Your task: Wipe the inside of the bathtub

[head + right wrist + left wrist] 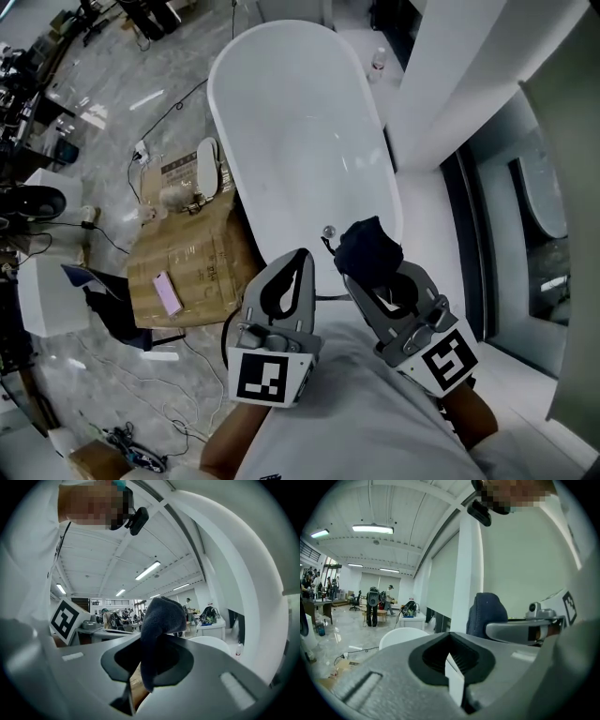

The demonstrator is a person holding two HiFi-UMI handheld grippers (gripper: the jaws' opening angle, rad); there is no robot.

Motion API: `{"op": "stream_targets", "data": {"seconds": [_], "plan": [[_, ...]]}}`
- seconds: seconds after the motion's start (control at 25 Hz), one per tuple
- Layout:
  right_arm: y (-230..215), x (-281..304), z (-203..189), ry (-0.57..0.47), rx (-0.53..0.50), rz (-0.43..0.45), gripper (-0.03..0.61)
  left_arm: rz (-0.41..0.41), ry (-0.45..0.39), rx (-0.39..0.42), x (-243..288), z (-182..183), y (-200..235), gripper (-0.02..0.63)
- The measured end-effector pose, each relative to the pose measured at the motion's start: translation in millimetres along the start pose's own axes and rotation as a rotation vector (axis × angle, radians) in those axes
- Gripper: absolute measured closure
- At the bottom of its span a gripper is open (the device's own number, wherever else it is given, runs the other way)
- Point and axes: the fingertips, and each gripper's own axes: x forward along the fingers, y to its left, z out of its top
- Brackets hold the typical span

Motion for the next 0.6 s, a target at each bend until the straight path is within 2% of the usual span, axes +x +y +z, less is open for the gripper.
{"op": "stream_targets", "data": {"seconds": [0.12, 0.28, 0.6], "plan": [[-2, -2, -19, 0.032, 0.024, 0.007, 0.529, 0.017, 0.008, 0.015, -1, -10, -2, 0.615], [-8, -7, -27, 0.048, 0.015, -0.022, 0.529, 0.037, 0.02, -0.014, -2, -20, -9, 0.615], [-25, -18, -45, 0.127, 0.012, -0.032, 0.529, 0.019, 0.026, 0.007, 8, -23, -25, 0.615]]}}
